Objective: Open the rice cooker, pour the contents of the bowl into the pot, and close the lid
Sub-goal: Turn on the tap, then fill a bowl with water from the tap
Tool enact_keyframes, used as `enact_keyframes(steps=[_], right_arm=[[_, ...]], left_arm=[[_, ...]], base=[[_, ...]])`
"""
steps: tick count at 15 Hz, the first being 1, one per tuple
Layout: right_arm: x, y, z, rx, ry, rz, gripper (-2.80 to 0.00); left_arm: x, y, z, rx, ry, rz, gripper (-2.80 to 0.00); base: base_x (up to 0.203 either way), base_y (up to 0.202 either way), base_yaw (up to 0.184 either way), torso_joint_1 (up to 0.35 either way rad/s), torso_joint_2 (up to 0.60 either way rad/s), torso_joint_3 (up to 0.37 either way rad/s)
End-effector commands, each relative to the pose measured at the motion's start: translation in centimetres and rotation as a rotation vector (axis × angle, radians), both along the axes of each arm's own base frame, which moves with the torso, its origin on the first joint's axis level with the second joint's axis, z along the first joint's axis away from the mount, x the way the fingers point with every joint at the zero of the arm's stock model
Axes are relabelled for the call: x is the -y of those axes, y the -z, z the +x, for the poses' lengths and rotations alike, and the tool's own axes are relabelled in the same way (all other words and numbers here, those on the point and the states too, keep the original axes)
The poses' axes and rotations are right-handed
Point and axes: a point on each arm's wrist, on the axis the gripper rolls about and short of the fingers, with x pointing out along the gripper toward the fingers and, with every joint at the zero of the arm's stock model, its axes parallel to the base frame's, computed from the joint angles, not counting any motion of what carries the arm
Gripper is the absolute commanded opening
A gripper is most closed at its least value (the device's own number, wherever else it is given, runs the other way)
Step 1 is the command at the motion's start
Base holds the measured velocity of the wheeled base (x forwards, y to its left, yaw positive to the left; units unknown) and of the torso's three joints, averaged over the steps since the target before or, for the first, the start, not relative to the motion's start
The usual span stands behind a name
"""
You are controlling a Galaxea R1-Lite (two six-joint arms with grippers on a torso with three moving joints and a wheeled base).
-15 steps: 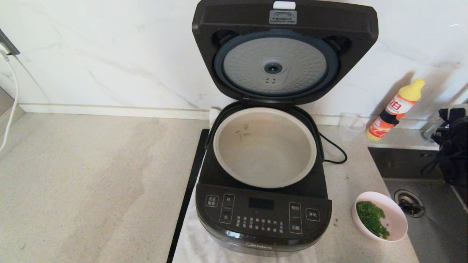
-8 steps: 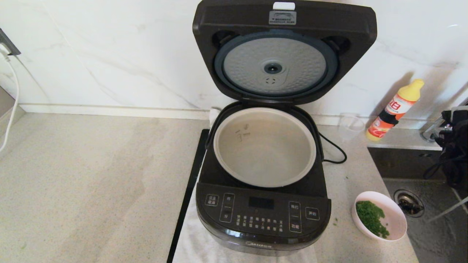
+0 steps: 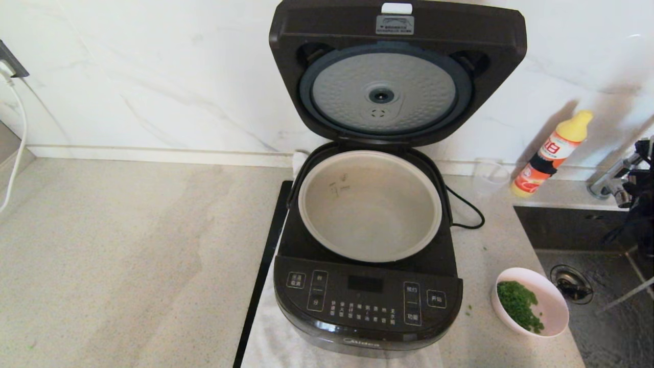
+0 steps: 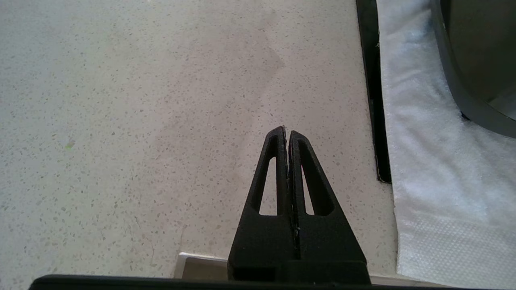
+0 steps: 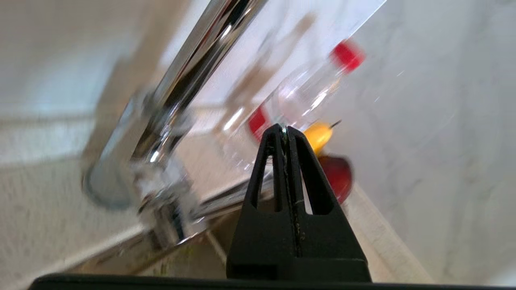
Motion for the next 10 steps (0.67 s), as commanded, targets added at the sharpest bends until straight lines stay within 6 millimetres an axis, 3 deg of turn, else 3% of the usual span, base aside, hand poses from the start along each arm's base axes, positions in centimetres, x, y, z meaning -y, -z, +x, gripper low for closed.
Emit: enact_keyframes(steps=[1, 6, 10], right_arm=[[-1.9, -4.3, -2.4, 0.060, -0.021, -0.028, -2.80], [-8.0, -9.3, -8.1, -0.069, -0.247, 0.154, -2.80], [-12.8, -10.4, -15.8, -0.394, -0.505, 0.494, -2.80]], left_arm=[[0.0, 0.0, 0.0, 0.002, 0.000, 0.000, -2.80], [0.0, 0.0, 0.0, 0.002, 0.000, 0.000, -2.80], [0.0, 0.1, 0.0, 0.001, 0.000, 0.000, -2.80]], base=[[0.000, 0.000, 0.000, 0.000, 0.00, 0.000], [0.000, 0.000, 0.000, 0.000, 0.00, 0.000], [0.000, 0.000, 0.000, 0.000, 0.00, 0.000]])
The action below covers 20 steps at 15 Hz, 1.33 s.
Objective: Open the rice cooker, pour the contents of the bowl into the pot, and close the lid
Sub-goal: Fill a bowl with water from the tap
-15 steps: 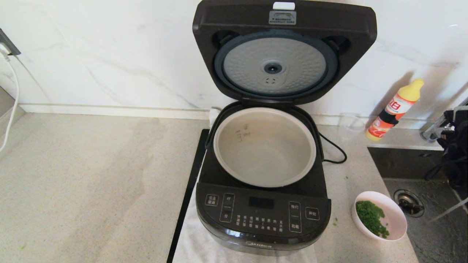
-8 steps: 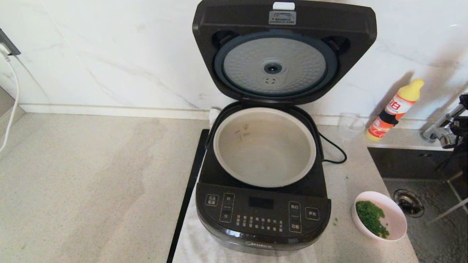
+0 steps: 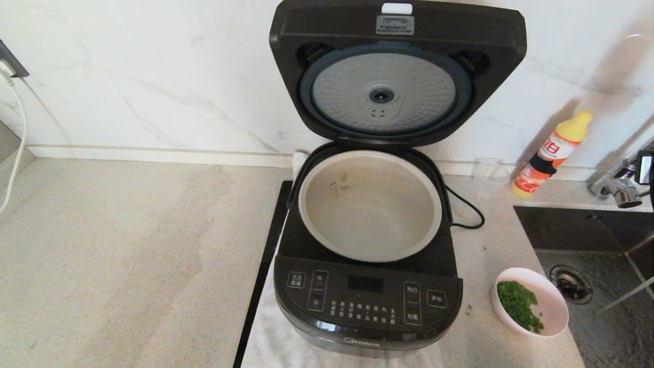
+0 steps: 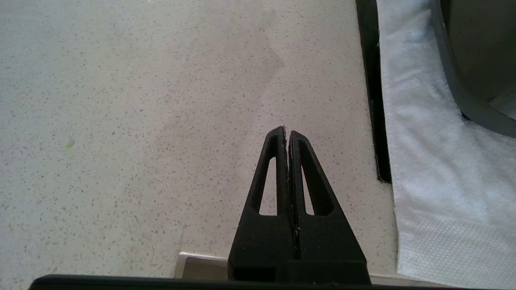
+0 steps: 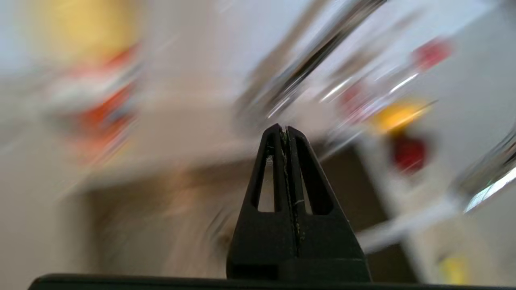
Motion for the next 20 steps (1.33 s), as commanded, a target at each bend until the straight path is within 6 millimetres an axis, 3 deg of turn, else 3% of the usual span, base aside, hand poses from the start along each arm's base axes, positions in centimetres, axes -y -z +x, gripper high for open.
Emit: enact_keyframes(steps=[1, 4, 6, 14, 20], right_arm=[[-3.5, -1.0, -7.6, -0.276, -0.164, 0.203, -2.80], [-6.1, -0.7, -13.6, -0.450, -0.329, 0.420, -2.80], [-7.3, 0.3, -16.3, -0.549, -0.405, 0.517, -2.80], [-9.2, 7.8, -20.7, -0.794, -0.454, 0.614, -2.80], [-9.4, 11.7, -21.2, -0.896, -0.477, 0.677, -2.80]], left_arm=[[0.0, 0.0, 0.0, 0.003, 0.000, -0.001, -2.80], [0.0, 0.0, 0.0, 0.003, 0.000, -0.001, -2.80], [0.0, 0.0, 0.0, 0.003, -0.001, -0.001, -2.80], [0.0, 0.0, 0.0, 0.002, 0.000, -0.001, -2.80], [0.0, 0.0, 0.0, 0.003, -0.001, -0.001, -2.80]], base=[[0.000, 0.000, 0.000, 0.000, 0.00, 0.000], [0.000, 0.000, 0.000, 0.000, 0.00, 0.000], [0.000, 0.000, 0.000, 0.000, 0.00, 0.000], [0.000, 0.000, 0.000, 0.000, 0.00, 0.000], [0.000, 0.000, 0.000, 0.000, 0.00, 0.000]])
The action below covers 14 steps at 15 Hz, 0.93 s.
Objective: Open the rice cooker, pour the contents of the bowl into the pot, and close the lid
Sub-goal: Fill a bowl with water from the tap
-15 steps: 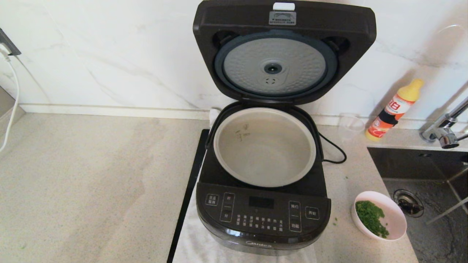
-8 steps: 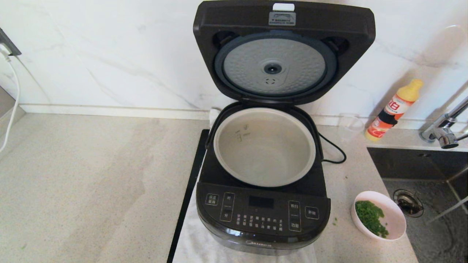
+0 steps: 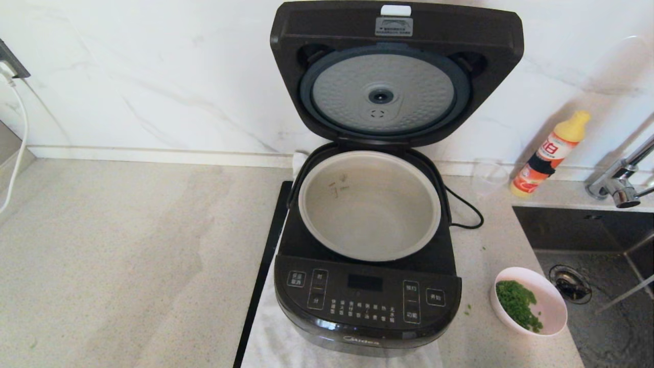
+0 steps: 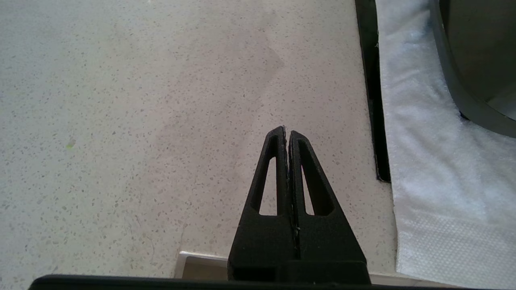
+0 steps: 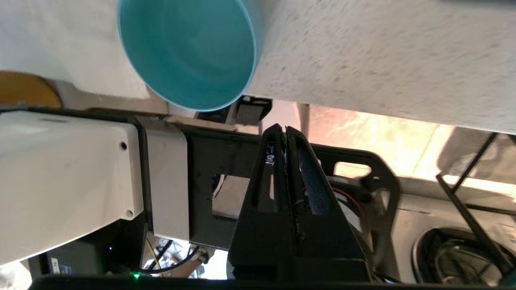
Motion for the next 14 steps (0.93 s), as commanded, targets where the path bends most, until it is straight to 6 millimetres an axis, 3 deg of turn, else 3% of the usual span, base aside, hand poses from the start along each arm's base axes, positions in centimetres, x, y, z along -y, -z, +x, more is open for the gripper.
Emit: enact_keyframes(steps=[1, 2, 3, 8, 14], right_arm=[[0.0, 1.8, 0.3, -0.047, -0.011, 0.011, -2.80], [0.0, 2.3, 0.5, -0.051, -0.020, 0.012, -2.80], [-0.1, 2.6, 0.6, -0.047, -0.029, 0.011, 0.00], [0.2, 3.5, 2.1, -0.095, -0.025, 0.020, 0.00], [0.8, 5.0, 5.6, -0.122, -0.011, -0.026, 0.00]], left_arm=[[0.0, 0.1, 0.0, 0.000, 0.000, -0.001, -2.80], [0.0, 0.0, 0.0, 0.002, 0.000, -0.001, -2.80], [0.0, 0.0, 0.0, 0.002, 0.000, -0.001, -2.80], [0.0, 0.0, 0.0, 0.002, 0.000, -0.001, -2.80], [0.0, 0.0, 0.0, 0.002, 0.000, -0.001, -2.80]], base=[[0.000, 0.000, 0.000, 0.000, 0.00, 0.000], [0.000, 0.000, 0.000, 0.000, 0.00, 0.000], [0.000, 0.000, 0.000, 0.000, 0.00, 0.000], [0.000, 0.000, 0.000, 0.000, 0.00, 0.000], [0.000, 0.000, 0.000, 0.000, 0.00, 0.000]])
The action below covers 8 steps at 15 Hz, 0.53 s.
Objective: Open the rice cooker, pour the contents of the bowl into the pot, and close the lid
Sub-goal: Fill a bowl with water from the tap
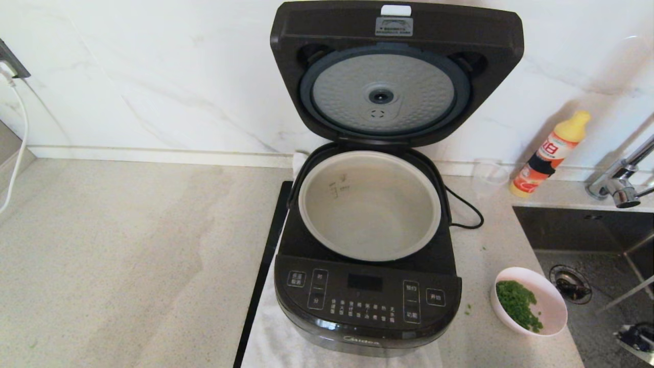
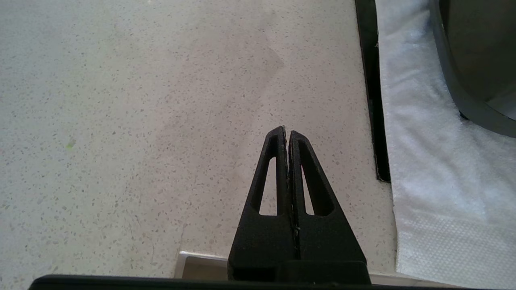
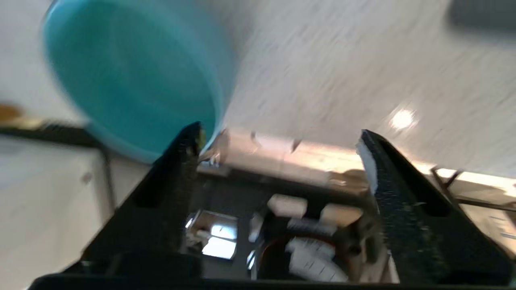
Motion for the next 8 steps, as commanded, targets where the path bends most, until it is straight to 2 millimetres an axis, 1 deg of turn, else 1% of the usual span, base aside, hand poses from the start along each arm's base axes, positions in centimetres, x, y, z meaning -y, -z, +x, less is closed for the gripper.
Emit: enact_keyframes(steps=[1, 6, 8], right_arm=[[0.3, 1.0, 1.8, -0.039, 0.005, -0.011, 0.00], [0.8, 1.0, 4.4, -0.015, 0.021, -0.018, 0.00], [0.9, 0.8, 5.2, -0.004, 0.024, -0.017, 0.00]], left_arm=[[0.0, 0.0, 0.0, 0.002, -0.001, 0.000, -2.80], [0.0, 0.0, 0.0, 0.002, -0.002, 0.000, -2.80], [0.0, 0.0, 0.0, 0.002, -0.001, 0.000, -2.80]], base=[[0.000, 0.000, 0.000, 0.000, 0.00, 0.000], [0.000, 0.000, 0.000, 0.000, 0.00, 0.000], [0.000, 0.000, 0.000, 0.000, 0.00, 0.000]])
